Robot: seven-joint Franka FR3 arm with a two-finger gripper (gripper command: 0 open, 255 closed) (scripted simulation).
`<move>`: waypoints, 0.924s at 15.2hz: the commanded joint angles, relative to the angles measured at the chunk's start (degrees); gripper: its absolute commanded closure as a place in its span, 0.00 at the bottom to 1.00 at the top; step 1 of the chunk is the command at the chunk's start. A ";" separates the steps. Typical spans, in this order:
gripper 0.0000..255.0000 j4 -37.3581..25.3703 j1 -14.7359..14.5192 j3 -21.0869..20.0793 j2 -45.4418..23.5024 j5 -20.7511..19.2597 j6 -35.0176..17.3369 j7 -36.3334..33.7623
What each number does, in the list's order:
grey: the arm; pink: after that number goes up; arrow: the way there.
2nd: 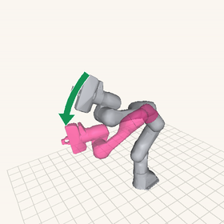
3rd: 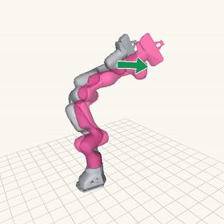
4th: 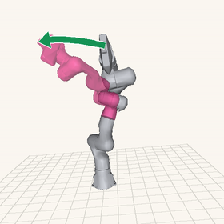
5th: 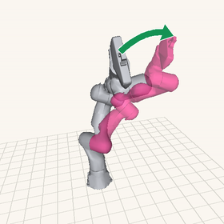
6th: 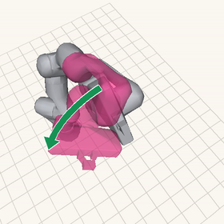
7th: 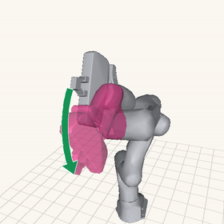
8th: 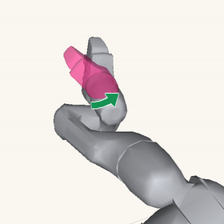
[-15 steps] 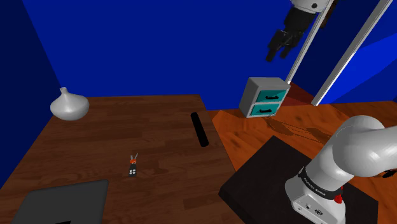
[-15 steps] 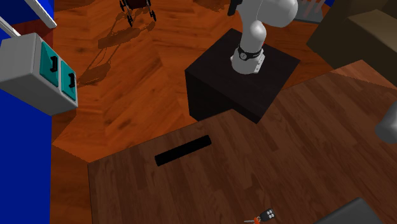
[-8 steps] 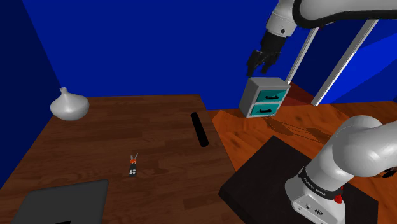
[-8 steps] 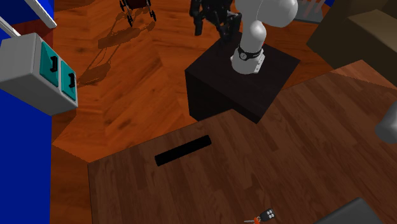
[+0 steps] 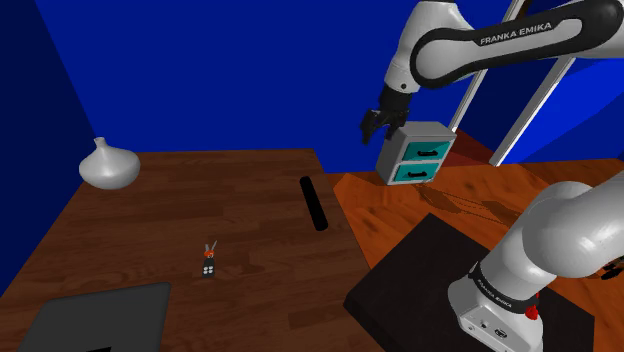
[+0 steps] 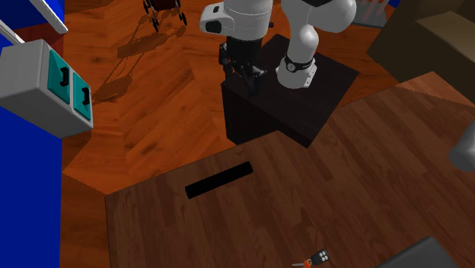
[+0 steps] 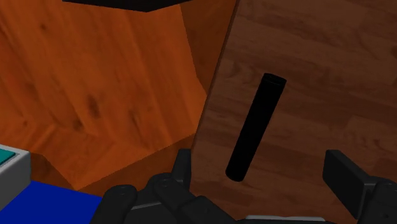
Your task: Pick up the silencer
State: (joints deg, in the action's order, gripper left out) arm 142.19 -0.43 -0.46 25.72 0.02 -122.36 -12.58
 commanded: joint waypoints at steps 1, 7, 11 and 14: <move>0.00 -0.65 -0.15 -0.30 -4.76 0.50 -3.78 -0.91; 0.00 -2.51 -0.41 -0.58 -17.40 1.99 -13.32 -2.50; 0.00 -5.26 -0.62 -0.74 -26.36 3.20 -18.73 -3.25; 0.00 -8.07 -0.72 -0.93 -33.19 4.21 -22.15 -3.64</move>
State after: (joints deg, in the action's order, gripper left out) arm 134.87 -1.31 -1.51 -5.50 3.85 -143.49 -16.48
